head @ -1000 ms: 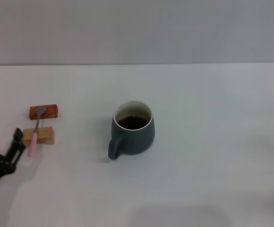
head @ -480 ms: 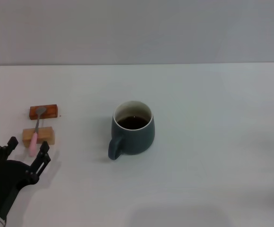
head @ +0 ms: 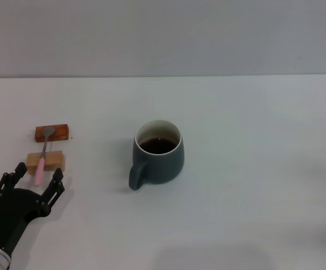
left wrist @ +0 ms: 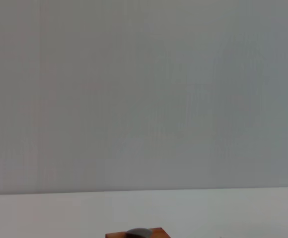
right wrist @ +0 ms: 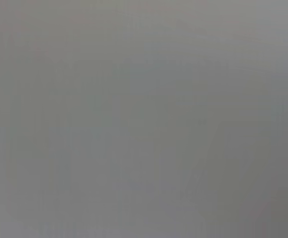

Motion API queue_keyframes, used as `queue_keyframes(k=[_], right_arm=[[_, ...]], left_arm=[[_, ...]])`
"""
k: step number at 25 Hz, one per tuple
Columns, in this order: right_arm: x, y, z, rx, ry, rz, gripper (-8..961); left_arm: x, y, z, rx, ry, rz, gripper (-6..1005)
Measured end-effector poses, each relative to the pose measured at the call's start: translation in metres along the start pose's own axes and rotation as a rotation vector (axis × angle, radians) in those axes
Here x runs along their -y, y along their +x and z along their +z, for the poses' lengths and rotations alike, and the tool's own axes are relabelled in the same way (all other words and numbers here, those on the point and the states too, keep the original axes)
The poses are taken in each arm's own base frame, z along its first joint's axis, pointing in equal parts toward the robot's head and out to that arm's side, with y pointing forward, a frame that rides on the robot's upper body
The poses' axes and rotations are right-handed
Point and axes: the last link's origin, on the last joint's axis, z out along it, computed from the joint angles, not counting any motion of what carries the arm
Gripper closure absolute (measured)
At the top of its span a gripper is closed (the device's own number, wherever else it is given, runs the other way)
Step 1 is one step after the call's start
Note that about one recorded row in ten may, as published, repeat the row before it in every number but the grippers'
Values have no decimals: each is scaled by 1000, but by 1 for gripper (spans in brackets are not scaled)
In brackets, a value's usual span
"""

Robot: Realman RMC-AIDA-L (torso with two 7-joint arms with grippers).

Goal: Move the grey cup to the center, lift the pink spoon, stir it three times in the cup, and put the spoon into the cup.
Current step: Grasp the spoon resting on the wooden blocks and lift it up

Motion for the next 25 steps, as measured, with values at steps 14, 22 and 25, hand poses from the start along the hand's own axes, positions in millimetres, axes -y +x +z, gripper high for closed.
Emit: queue_keyframes(k=[14, 22, 25], right_arm=[[-1, 0, -2, 2, 0, 4, 955], [-1, 0, -2, 4, -2, 4, 955], [-1, 0, -2, 5, -3, 4, 955]], left_arm=[[2, -3, 9, 42, 0, 13, 185], [3, -3, 10, 43, 1, 12, 186], [2, -4, 11, 48, 0, 12, 186]])
